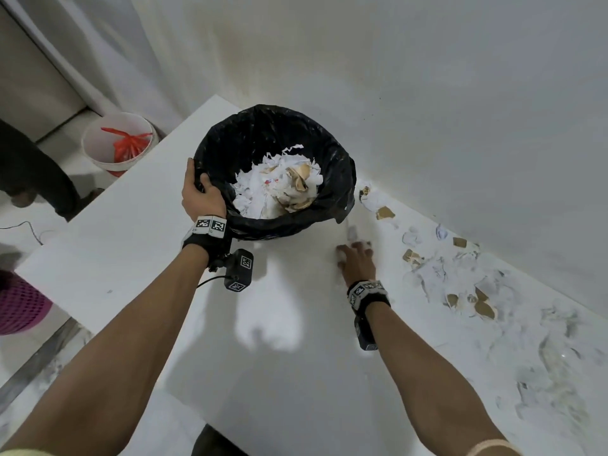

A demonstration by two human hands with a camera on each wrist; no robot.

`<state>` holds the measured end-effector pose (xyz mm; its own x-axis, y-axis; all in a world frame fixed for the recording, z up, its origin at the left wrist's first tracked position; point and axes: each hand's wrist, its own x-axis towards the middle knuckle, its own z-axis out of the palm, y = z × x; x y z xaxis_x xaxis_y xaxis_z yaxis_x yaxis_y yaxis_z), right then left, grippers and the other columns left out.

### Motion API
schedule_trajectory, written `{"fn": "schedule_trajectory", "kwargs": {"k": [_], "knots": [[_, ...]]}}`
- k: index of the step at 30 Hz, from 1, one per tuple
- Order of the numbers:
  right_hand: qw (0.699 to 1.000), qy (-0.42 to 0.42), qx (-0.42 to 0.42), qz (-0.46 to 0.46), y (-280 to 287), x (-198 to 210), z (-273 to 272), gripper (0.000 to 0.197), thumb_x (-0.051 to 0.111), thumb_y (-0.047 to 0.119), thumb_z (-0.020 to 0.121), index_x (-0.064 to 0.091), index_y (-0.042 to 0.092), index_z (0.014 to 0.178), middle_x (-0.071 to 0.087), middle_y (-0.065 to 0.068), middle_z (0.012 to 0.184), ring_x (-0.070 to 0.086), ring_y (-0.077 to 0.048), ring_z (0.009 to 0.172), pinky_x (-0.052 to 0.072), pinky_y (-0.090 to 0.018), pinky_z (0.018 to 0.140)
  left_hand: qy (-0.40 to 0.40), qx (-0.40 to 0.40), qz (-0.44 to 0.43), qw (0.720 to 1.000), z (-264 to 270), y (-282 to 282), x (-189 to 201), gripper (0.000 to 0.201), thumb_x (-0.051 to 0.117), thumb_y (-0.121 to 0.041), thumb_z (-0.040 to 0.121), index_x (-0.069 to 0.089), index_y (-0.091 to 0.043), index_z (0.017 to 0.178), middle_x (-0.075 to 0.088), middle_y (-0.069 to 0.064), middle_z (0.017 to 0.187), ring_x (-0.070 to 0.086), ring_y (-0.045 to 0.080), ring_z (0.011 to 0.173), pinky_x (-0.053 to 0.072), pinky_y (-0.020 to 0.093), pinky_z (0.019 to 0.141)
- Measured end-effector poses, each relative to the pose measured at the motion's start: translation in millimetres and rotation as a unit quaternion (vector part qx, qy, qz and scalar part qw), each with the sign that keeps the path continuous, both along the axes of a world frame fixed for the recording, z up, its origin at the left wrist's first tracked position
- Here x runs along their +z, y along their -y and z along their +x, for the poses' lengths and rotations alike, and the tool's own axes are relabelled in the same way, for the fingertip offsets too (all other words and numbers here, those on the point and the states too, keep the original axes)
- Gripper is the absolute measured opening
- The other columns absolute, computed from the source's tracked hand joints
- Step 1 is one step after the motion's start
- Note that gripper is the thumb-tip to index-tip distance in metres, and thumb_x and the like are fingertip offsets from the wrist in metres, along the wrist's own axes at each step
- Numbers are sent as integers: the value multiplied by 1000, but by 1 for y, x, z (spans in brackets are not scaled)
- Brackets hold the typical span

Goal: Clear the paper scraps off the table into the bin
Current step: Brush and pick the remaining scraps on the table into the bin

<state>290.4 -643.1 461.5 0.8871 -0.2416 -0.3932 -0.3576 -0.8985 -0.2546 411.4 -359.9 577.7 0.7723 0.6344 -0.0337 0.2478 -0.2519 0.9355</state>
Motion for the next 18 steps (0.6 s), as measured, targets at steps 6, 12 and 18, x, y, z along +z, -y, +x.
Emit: {"fn": "schedule_trajectory", "kwargs": {"k": [6,12,18], "knots": [[996,28,-60,52,6,3,-18,20,50,-3,79,67,6,84,59,-12,99,59,-35,93,46,-34,74,2,-30,0,1000,9,-1,3,40,44,-16,98,48,-22,137,54,4,136,49,18,126,28,0,90],[981,58,-150,110,27,57,0,18,61,2,82,76,12,85,73,-9,97,65,-23,88,48,-26,79,-17,-93,1,995,33,-10,3,40,43,-18,98,46,-24,138,52,1,138,48,18,127,28,4,94],[944,204,-211,149,18,167,57,13,71,3,80,75,15,80,73,-4,95,58,-11,81,41,-19,75,-14,-174,10,985,56,-21,6,42,43,-16,98,45,-19,140,50,3,140,46,21,129,31,14,100]]}}
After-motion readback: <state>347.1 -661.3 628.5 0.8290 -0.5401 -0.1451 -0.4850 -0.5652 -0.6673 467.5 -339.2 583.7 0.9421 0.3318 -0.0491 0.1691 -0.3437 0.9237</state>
